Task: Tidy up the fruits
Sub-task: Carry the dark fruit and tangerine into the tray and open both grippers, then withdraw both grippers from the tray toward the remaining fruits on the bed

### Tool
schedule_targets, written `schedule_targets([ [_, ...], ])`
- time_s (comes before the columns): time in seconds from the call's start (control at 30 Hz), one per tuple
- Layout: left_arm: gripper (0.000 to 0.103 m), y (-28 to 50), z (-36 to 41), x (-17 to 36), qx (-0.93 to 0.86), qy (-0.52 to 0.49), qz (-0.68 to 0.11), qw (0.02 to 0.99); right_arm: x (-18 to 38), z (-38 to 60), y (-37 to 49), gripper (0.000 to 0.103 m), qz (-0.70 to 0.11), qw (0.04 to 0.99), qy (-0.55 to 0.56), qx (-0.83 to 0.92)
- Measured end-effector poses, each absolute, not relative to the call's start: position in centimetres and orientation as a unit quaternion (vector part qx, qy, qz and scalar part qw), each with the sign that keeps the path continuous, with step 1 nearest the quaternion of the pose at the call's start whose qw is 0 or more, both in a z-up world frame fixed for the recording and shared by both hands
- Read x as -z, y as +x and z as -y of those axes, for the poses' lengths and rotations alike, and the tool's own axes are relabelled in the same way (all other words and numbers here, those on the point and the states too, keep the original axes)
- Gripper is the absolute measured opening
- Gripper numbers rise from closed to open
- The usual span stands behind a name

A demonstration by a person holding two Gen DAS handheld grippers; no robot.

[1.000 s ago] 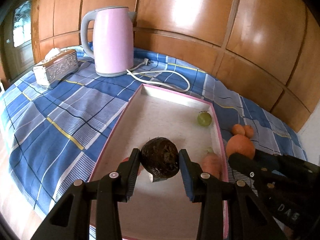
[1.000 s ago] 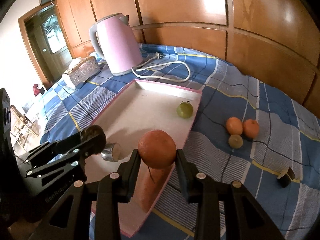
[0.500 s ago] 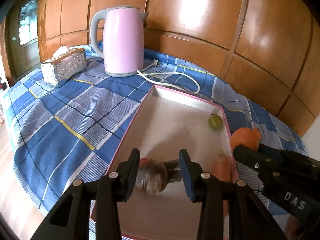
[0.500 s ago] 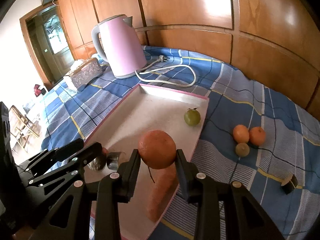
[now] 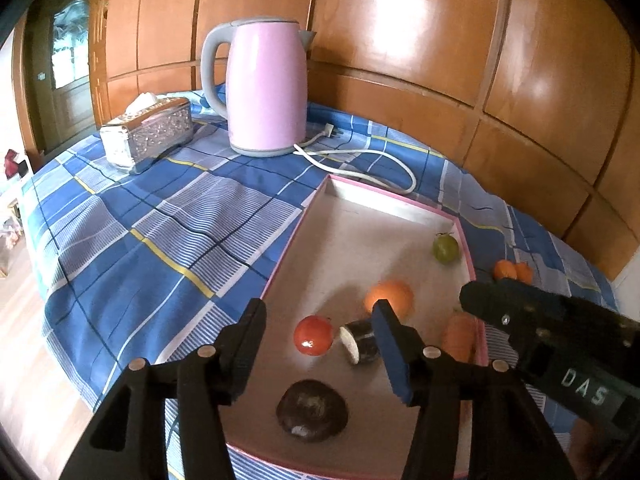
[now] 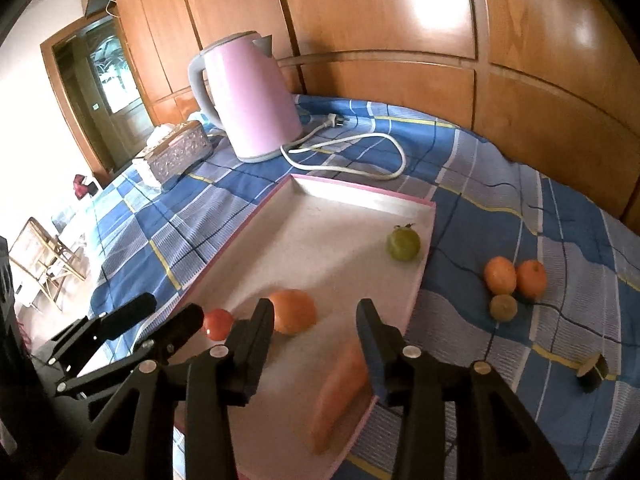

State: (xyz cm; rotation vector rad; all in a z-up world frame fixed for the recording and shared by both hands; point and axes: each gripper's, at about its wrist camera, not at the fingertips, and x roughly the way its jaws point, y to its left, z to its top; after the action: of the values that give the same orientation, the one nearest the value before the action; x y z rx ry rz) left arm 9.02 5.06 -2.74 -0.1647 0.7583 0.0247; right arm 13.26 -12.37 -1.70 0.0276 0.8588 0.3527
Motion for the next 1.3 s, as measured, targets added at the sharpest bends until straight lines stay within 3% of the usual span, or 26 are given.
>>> schedule_targets([
  [0.17,0.067,8.4,-4.7,2.4,-0.011,-0.082,-0.362,0.928,2.1,13.0,12.7,0.043,-0.421,0.892,0.019,-0.161],
  [1.3,0.074,6.9,-2.3,1.7,0.011,-0.067,-0.363,0.929,1.8,15.7,9.1,0.044,-0.403,0.908,0.019,-0.113],
])
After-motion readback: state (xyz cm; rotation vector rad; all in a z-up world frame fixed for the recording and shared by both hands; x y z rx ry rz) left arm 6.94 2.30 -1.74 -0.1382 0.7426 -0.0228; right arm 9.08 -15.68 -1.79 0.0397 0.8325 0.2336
